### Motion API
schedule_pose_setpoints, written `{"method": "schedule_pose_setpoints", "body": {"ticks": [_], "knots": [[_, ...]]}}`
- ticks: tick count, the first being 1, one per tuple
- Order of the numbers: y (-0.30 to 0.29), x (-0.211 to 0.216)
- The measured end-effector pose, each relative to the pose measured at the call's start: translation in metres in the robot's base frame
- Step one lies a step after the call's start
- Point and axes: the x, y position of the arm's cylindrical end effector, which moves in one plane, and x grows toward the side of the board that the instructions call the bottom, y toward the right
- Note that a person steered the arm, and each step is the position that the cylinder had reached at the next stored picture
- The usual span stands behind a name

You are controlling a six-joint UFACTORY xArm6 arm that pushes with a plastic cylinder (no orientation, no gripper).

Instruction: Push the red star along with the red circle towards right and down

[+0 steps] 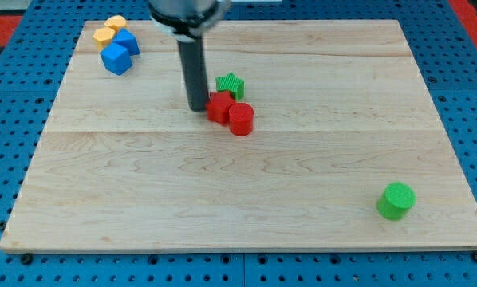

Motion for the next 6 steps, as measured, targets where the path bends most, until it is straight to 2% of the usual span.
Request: {"method": "schedule_pose_setpoints", "body": {"ticks": [1, 2, 3, 4, 6], "knots": [[0.058, 0.016], [0.032, -0.009], [0.063, -0.016], [0.121, 0.000], [0.129, 0.036]]}}
